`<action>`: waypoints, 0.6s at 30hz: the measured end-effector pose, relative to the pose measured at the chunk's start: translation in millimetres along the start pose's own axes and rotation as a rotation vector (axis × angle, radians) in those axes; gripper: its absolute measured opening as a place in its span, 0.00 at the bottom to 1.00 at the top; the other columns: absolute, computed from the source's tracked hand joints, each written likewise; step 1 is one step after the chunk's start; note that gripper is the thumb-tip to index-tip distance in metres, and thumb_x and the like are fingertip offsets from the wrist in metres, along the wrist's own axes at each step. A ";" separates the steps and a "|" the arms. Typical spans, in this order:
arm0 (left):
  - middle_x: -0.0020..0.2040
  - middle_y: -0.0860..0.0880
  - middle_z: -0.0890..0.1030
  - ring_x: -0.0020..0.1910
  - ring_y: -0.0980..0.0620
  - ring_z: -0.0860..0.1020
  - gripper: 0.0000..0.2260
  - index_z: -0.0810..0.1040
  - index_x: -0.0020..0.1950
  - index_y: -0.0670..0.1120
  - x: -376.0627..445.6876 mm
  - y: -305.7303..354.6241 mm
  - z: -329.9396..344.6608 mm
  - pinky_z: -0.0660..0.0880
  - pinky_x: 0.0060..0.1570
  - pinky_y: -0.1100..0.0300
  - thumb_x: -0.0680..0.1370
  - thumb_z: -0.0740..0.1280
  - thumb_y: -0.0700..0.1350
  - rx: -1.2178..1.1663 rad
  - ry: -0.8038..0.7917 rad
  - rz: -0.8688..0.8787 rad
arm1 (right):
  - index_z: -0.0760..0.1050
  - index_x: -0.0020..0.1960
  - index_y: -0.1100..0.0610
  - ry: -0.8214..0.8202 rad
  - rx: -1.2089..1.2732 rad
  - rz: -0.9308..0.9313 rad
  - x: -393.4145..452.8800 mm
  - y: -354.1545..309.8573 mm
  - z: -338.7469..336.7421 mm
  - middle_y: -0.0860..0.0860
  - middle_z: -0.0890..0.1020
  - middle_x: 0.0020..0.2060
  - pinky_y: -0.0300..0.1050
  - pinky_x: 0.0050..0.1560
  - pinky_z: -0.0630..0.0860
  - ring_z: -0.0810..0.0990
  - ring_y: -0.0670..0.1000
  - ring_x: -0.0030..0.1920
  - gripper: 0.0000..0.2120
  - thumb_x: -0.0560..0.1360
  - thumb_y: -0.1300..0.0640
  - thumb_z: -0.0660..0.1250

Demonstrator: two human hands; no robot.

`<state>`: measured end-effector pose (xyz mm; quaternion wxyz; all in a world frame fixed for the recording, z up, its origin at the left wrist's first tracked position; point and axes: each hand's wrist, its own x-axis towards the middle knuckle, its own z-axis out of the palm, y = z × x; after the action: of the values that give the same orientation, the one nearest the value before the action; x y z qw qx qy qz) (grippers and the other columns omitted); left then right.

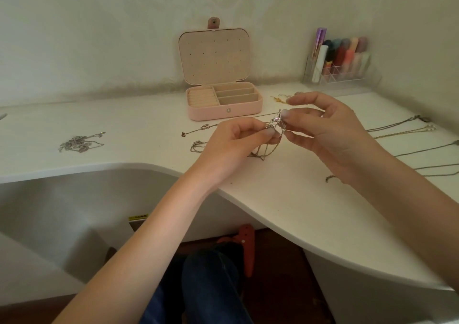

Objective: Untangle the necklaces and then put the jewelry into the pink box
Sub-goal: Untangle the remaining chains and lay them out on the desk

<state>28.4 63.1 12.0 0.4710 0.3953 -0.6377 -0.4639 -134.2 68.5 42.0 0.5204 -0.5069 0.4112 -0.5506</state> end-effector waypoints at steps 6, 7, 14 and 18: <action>0.40 0.48 0.84 0.46 0.52 0.82 0.06 0.80 0.42 0.44 -1.8 -1.4 0.9 0.75 0.57 0.56 0.77 0.65 0.37 -0.085 -0.014 -0.026 | 0.75 0.51 0.57 -0.015 0.041 0.050 0.8 0.7 -0.4 0.51 0.83 0.35 0.37 0.38 0.77 0.80 0.47 0.35 0.11 0.70 0.64 0.72; 0.39 0.48 0.84 0.45 0.51 0.82 0.07 0.80 0.42 0.44 -2.5 -0.6 1.3 0.75 0.56 0.55 0.77 0.65 0.36 -0.108 -0.019 -0.030 | 0.75 0.51 0.57 -0.018 0.046 0.048 0.7 0.7 -0.2 0.52 0.83 0.35 0.37 0.38 0.77 0.80 0.47 0.34 0.11 0.70 0.65 0.72; 0.29 0.50 0.80 0.30 0.50 0.81 0.07 0.76 0.41 0.44 -7.0 6.0 3.4 0.76 0.31 0.62 0.79 0.65 0.39 -0.072 0.073 -0.053 | 0.75 0.47 0.57 0.013 0.135 0.010 1.9 -2.8 -3.5 0.53 0.82 0.35 0.39 0.41 0.78 0.79 0.48 0.37 0.10 0.69 0.66 0.71; 0.26 0.49 0.79 0.26 0.51 0.80 0.06 0.75 0.40 0.46 -8.5 5.1 -4.8 0.70 0.24 0.64 0.76 0.66 0.40 0.202 0.249 -0.004 | 0.75 0.47 0.57 -0.006 0.201 0.008 1.3 -5.9 -5.3 0.53 0.81 0.35 0.40 0.40 0.78 0.79 0.48 0.36 0.11 0.67 0.64 0.72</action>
<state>34.8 71.3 15.5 0.5033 0.4962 -0.6171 -0.3459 -140.3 67.5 47.2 0.5717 -0.4522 0.3544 -0.5857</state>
